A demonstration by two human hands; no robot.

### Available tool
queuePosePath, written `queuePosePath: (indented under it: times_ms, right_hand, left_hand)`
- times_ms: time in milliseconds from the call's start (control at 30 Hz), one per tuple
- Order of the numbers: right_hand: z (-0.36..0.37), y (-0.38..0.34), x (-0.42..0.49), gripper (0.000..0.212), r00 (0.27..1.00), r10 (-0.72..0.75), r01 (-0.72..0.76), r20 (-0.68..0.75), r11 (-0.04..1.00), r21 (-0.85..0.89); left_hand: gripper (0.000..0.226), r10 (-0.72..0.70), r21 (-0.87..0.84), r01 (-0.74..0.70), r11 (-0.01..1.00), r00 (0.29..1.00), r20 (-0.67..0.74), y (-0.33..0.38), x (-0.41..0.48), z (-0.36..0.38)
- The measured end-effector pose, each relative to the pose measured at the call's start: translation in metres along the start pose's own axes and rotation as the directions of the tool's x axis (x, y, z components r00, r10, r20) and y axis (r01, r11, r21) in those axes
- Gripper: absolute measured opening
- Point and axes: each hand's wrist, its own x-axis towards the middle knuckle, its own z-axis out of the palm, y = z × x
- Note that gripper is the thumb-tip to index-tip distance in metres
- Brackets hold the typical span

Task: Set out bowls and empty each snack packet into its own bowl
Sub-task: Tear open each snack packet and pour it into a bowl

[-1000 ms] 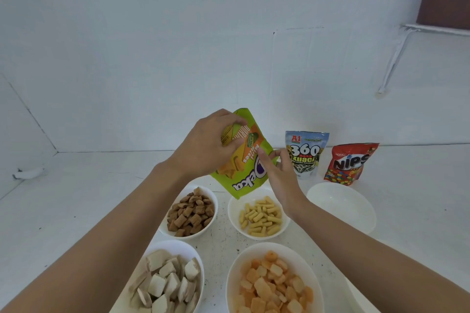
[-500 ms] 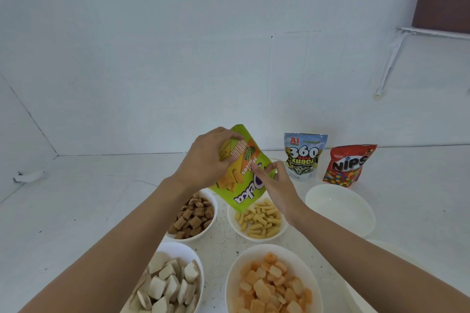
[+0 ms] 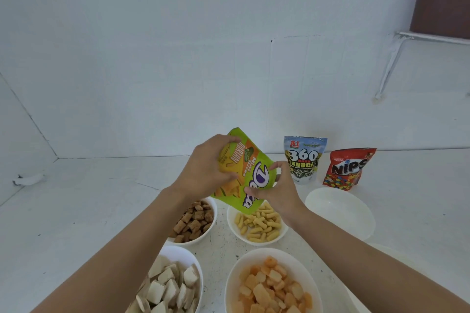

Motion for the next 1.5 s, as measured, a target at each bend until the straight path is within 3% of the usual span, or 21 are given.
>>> queuePosePath:
  times_ms: [67, 133, 267, 367, 433, 600, 767, 833, 1000, 1133, 1267, 1400, 1500]
  right_hand:
    - [-0.001, 0.003, 0.000, 0.077, 1.000, 0.013, -0.014, -0.014, 0.999, -0.029]
    - [-0.002, 0.003, 0.001, 0.079, 0.999, 0.000, -0.002, -0.037, 0.999, -0.045]
    - [-0.006, -0.002, 0.008, 0.089, 0.994, 0.025, -0.024, -0.102, 1.000, 0.017]
    - [-0.009, -0.007, 0.012, 0.098, 0.989, 0.139, -0.144, 0.039, 0.973, 0.180]
    - [-0.006, -0.009, 0.011, 0.106, 0.980, 0.144, -0.168, 0.133, 0.968, 0.185]
    - [0.004, -0.012, 0.006, 0.077, 0.970, 0.002, -0.044, 0.244, 0.985, 0.165]
    - [-0.001, -0.016, 0.006, 0.075, 0.965, -0.037, 0.033, 0.261, 0.999, 0.018]
    - [-0.003, -0.017, 0.007, 0.073, 0.964, -0.057, 0.080, 0.259, 0.994, -0.080]
    - [-0.006, -0.028, 0.008, 0.061, 0.939, -0.058, 0.175, 0.340, 0.929, -0.325]
    - [0.001, -0.049, 0.008, 0.054, 0.917, -0.111, 0.294, 0.384, 0.838, -0.460]
    - [0.001, -0.072, 0.007, 0.052, 0.892, -0.162, 0.388, 0.423, 0.756, -0.527]
    - [-0.004, -0.091, 0.002, 0.068, 0.891, -0.181, 0.423, 0.417, 0.666, -0.615]
    - [-0.009, -0.103, 0.001, 0.049, 0.879, -0.263, 0.464, 0.397, 0.658, -0.592]
  left_hand:
    - [0.073, 0.027, 0.077, -0.031, 0.997, 0.998, 0.058, -0.003, -0.005, 0.004]
    - [0.070, 0.020, 0.079, -0.023, 0.997, 0.999, 0.030, -0.008, -0.007, 0.005]
    - [0.062, -0.122, -0.104, 0.112, 0.988, 0.988, -0.095, -0.015, -0.013, 0.002]
    - [0.062, -0.257, -0.315, 0.197, 0.929, 0.953, -0.160, -0.016, -0.018, 0.003]
    - [0.066, -0.342, -0.436, 0.233, 0.869, 0.921, -0.189, -0.016, -0.020, 0.006]
    - [0.083, -0.434, -0.504, 0.274, 0.819, 0.870, -0.233, -0.023, -0.024, 0.021]
    - [0.106, -0.472, -0.472, 0.345, 0.811, 0.863, -0.180, -0.039, -0.027, 0.020]
    - [0.096, -0.463, -0.388, 0.372, 0.843, 0.869, -0.174, -0.041, -0.025, 0.018]
    - [0.030, -0.391, -0.062, 0.387, 0.920, 0.917, -0.080, -0.048, -0.018, 0.014]
    - [0.025, -0.272, -0.032, 0.271, 0.962, 0.962, -0.020, -0.034, -0.014, 0.019]
    - [0.016, -0.184, -0.147, 0.167, 0.975, 0.977, -0.111, -0.013, -0.006, 0.018]
    - [0.014, -0.184, -0.310, 0.124, 0.942, 0.968, -0.170, 0.005, -0.001, 0.016]
    - [0.023, -0.219, -0.403, 0.131, 0.906, 0.959, -0.179, 0.009, 0.004, 0.012]
